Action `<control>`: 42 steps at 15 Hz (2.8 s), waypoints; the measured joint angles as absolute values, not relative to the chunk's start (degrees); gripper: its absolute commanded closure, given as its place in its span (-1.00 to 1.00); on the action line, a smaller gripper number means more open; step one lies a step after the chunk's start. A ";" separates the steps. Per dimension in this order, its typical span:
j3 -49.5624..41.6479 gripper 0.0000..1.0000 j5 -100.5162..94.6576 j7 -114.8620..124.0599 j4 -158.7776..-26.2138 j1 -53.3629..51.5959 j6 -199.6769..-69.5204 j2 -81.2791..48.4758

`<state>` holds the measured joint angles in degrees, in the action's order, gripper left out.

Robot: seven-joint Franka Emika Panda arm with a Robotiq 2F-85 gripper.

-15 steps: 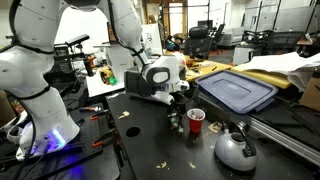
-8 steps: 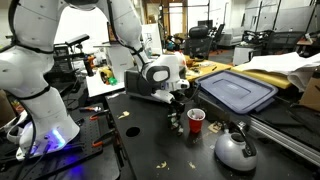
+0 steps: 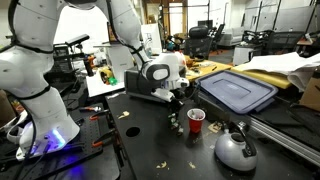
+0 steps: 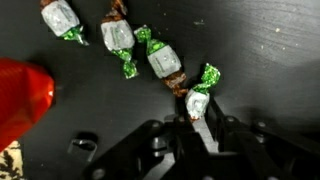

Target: Put two pieces of candy in the red cup.

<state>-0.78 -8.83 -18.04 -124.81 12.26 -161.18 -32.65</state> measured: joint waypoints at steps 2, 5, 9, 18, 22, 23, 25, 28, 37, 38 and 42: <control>-0.84 0.88 -8.83 -18.04 -124.82 12.19 -161.18 -32.65; -0.89 0.88 -8.84 -17.99 -124.82 12.14 -161.18 -32.65; -1.86 0.88 -8.84 -17.76 -125.00 11.13 -161.13 -32.40; -8.26 0.88 -13.05 -14.77 -125.08 6.58 -160.03 -27.00; -11.15 0.88 -15.74 -11.55 -124.80 5.19 -159.95 -24.92; -12.09 0.88 -16.59 -10.47 -124.57 4.77 -159.95 -24.62; -14.35 0.88 -18.99 -7.79 -123.79 3.82 -159.95 -24.41; -17.99 0.88 -23.11 -3.52 -122.67 2.44 -159.95 -24.47; -23.43 0.37 -29.80 4.90 -120.74 0.52 -159.95 -25.79; -23.64 0.01 -30.09 5.28 -120.74 0.20 -159.90 -25.83; -23.72 -0.57 -30.29 7.02 -120.74 -0.64 -159.20 -25.98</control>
